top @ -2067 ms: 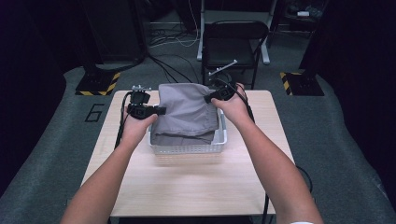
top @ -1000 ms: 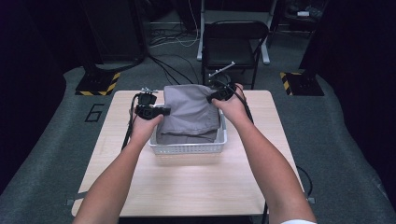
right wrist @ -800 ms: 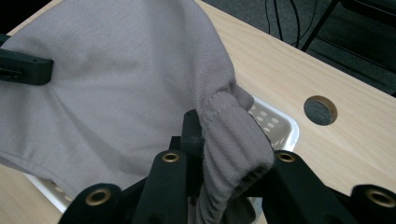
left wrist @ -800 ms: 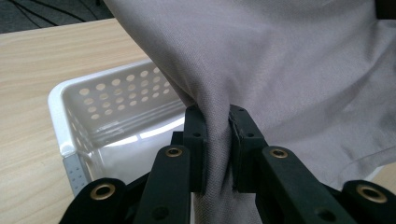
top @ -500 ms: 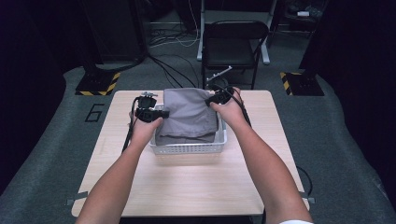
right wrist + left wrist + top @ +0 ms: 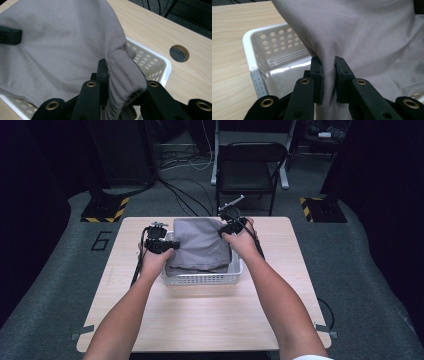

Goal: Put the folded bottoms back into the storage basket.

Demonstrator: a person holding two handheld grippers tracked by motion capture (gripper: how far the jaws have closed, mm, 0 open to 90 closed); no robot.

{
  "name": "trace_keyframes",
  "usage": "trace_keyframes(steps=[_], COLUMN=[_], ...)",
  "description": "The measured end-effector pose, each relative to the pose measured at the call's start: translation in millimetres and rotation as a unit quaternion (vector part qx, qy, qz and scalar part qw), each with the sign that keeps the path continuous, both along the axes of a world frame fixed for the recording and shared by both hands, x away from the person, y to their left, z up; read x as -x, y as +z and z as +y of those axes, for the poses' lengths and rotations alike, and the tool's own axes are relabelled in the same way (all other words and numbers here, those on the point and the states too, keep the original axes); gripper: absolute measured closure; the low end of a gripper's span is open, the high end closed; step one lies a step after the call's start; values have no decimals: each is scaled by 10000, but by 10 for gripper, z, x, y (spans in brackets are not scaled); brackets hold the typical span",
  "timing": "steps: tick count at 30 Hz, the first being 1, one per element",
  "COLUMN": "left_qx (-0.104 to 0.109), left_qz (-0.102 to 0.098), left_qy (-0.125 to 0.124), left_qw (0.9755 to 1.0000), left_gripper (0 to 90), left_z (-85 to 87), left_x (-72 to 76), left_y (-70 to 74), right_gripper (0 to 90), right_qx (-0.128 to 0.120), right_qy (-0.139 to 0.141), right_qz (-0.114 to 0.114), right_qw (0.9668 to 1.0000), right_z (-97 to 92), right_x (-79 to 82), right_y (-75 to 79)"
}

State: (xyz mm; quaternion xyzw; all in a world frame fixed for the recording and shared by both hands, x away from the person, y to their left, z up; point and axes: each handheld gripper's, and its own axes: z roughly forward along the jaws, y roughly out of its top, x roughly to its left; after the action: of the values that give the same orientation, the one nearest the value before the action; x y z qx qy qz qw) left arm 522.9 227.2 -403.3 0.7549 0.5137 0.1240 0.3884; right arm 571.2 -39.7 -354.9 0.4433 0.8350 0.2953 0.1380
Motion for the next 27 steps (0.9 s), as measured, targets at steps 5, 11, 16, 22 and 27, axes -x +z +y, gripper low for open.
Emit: trace_keyframes(steps=[5, 11, 16, 22, 27], left_qx=[-87, -90, -108, -105, -170], left_qz=[24, 65, 98, 155, 203], left_qy=[-28, 62, 75, 122, 107], left_qw=[10000, 9999, 9999, 9997, 9996], left_gripper=[790, 790, 790, 789, 789], left_z=[-5, -15, -12, -13, -16], left_x=[-17, -22, -27, -29, -48], left_y=[-34, -69, -99, -143, -196], right_gripper=[758, 758, 758, 757, 755], right_qx=[42, 186, 228, 177, 229], right_qy=[-93, -87, -83, -171, -138], right_qz=[5, 1, 14, 35, 58], right_qw=[9999, 9998, 9997, 9997, 9996], right_z=[24, 58, 65, 91, 100], right_x=[-2, -1, -7, -14, -27], right_y=[-54, -98, -159, -212, -272])
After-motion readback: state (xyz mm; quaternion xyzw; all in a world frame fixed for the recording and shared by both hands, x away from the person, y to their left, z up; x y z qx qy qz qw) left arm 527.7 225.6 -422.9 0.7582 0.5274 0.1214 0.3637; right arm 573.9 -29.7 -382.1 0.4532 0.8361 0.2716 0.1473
